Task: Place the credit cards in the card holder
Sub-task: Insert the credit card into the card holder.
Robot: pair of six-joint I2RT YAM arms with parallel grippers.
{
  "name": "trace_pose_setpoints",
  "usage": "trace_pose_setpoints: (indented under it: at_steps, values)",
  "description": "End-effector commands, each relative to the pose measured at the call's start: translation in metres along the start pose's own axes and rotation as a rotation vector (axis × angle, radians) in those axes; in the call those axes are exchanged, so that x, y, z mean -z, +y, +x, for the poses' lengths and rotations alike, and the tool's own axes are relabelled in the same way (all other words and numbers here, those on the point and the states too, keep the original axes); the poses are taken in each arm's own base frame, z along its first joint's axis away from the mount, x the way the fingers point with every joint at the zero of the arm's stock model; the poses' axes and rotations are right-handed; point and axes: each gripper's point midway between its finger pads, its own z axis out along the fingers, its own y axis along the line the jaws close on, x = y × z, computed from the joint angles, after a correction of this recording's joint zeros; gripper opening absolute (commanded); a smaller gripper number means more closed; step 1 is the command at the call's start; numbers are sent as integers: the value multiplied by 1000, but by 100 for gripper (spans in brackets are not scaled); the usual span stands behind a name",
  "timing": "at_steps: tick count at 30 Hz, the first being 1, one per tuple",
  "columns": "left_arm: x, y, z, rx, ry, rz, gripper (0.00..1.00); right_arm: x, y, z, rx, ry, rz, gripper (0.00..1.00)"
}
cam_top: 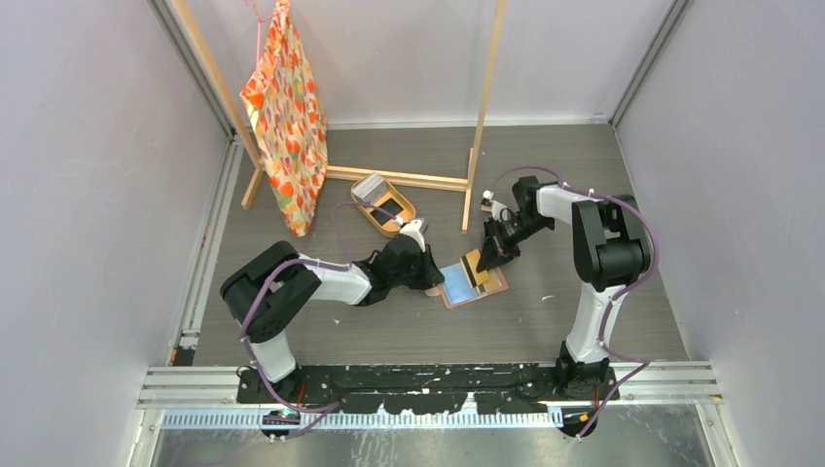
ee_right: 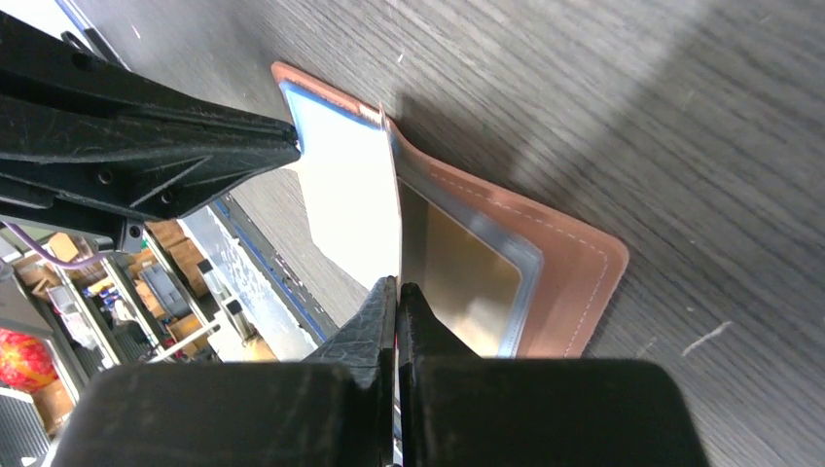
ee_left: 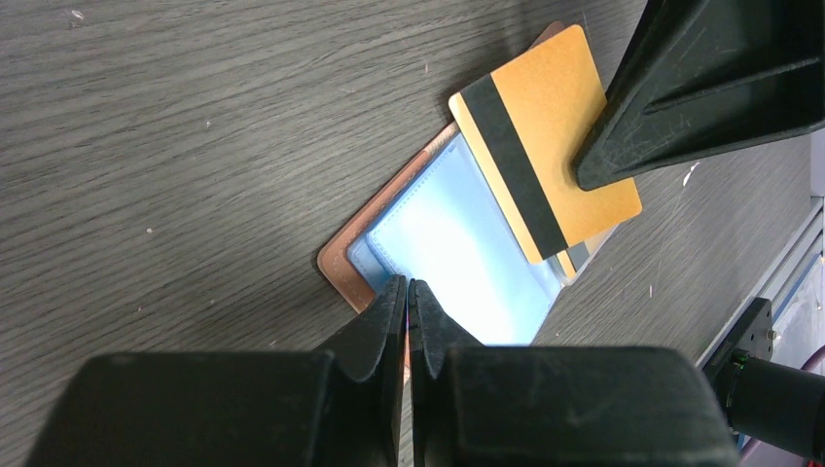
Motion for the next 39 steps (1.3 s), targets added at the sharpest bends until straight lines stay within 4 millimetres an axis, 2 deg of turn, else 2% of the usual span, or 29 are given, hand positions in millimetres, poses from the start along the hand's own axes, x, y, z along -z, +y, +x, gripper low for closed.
trace_pose_setpoints:
  at_steps: [1, 9, 31, 39]
  values:
    - [0, -2, 3, -23, 6, 10, 6, 3, -1, 9, 31, 26, 10, 2]
    - [1, -2, 2, -23, 4, 12, 6, -1, -9, 11, 11, 32, 86, 2]
    - [0, -4, 3, -31, 8, 19, 6, 6, -3, 31, 93, 182, 94, 1]
    - [0, -3, 4, -34, 17, 11, 6, -2, 0, 39, 110, 264, 88, 1]
